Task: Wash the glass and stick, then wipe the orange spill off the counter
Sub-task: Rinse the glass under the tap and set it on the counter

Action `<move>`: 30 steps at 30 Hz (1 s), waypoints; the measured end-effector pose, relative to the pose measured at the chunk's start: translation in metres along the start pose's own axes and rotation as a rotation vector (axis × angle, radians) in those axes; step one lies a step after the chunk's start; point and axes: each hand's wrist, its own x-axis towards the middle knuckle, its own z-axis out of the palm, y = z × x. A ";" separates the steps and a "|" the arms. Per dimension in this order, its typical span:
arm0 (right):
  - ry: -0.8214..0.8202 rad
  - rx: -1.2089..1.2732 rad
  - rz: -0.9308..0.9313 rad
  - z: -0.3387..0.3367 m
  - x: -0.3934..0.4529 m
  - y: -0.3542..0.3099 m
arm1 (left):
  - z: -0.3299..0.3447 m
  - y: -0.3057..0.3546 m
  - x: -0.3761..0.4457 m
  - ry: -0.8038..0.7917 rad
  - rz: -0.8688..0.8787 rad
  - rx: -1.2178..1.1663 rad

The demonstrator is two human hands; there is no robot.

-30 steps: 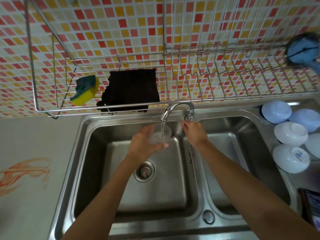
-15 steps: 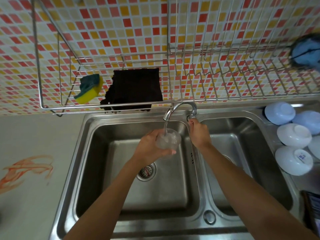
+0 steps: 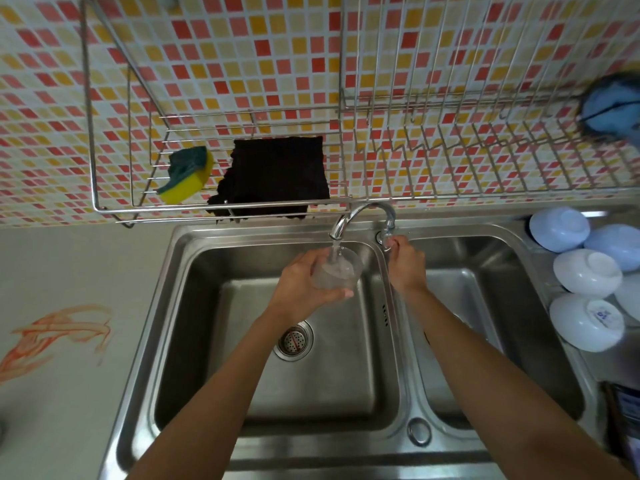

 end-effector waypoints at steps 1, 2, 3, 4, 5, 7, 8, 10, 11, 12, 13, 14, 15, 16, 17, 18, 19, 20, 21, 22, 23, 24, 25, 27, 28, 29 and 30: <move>-0.010 0.004 0.011 0.000 0.000 -0.001 | -0.001 0.000 0.001 0.026 -0.013 -0.019; -0.019 0.013 0.026 -0.001 0.000 -0.002 | -0.002 0.000 0.002 0.047 -0.028 -0.033; -0.029 0.024 0.043 -0.001 0.000 -0.003 | -0.003 -0.001 0.002 0.057 -0.036 -0.040; -0.035 0.033 0.058 -0.002 -0.001 -0.003 | -0.004 0.000 0.001 0.058 -0.037 -0.036; -0.037 0.041 0.069 -0.002 -0.004 -0.004 | -0.005 0.001 0.000 0.057 -0.029 -0.033; -0.032 0.053 0.066 -0.003 -0.015 -0.003 | -0.007 0.003 -0.004 0.065 -0.009 -0.028; -0.028 0.059 0.058 -0.004 -0.024 -0.001 | -0.008 0.004 -0.006 0.066 -0.001 -0.020; -0.044 0.053 0.049 -0.004 -0.050 0.004 | -0.010 0.005 -0.013 0.052 0.017 0.004; -0.063 0.044 0.048 -0.003 -0.065 0.008 | -0.010 0.005 -0.018 0.050 0.019 0.003; -0.082 0.044 0.048 -0.003 -0.081 0.010 | -0.010 0.005 -0.023 0.058 0.016 -0.003; -0.098 0.041 0.051 -0.001 -0.099 0.014 | -0.010 0.005 -0.029 0.070 0.008 -0.012; -0.114 0.028 0.038 0.002 -0.117 0.017 | -0.010 0.004 -0.035 0.080 -0.001 -0.015; -0.138 0.004 0.016 0.007 -0.136 0.021 | -0.010 0.002 -0.042 0.087 -0.007 -0.011; -0.177 -0.019 -0.009 0.012 -0.154 0.025 | -0.011 -0.001 -0.049 0.087 -0.006 0.003; -0.219 -0.051 -0.026 0.017 -0.172 0.028 | -0.012 -0.004 -0.057 0.079 -0.005 0.020; -0.267 -0.108 -0.037 0.022 -0.187 0.032 | -0.012 -0.008 -0.065 0.069 -0.005 0.035; -0.310 -0.177 -0.051 0.026 -0.202 0.036 | -0.012 -0.013 -0.072 0.061 -0.006 0.042; -0.354 -0.227 -0.064 0.030 -0.215 0.039 | -0.013 -0.020 -0.079 0.059 -0.007 0.044; -0.398 -0.254 -0.075 0.034 -0.227 0.042 | -0.012 -0.028 -0.085 0.061 -0.017 0.041; -0.432 -0.274 -0.086 0.036 -0.239 0.043 | -0.011 -0.036 -0.091 0.060 -0.032 0.035; -0.464 -0.295 -0.096 0.039 -0.248 0.047 | -0.010 -0.044 -0.097 0.057 -0.050 0.026; -0.481 -0.316 -0.108 0.042 -0.257 0.049 | -0.009 -0.052 -0.103 0.052 -0.065 0.025; -0.488 -0.331 -0.115 0.044 -0.263 0.051 | -0.007 -0.059 -0.109 0.048 -0.076 0.033; -0.477 -0.363 -0.131 0.048 -0.270 0.053 | -0.004 -0.075 -0.120 0.037 -0.091 0.069; -0.470 -0.370 -0.130 0.049 -0.271 0.053 | -0.003 -0.082 -0.126 0.029 -0.096 0.092; -0.461 -0.376 -0.128 0.049 -0.272 0.053 | -0.001 -0.089 -0.131 0.020 -0.099 0.122; -0.456 -0.386 -0.124 0.049 -0.271 0.052 | 0.000 -0.095 -0.135 0.011 -0.096 0.168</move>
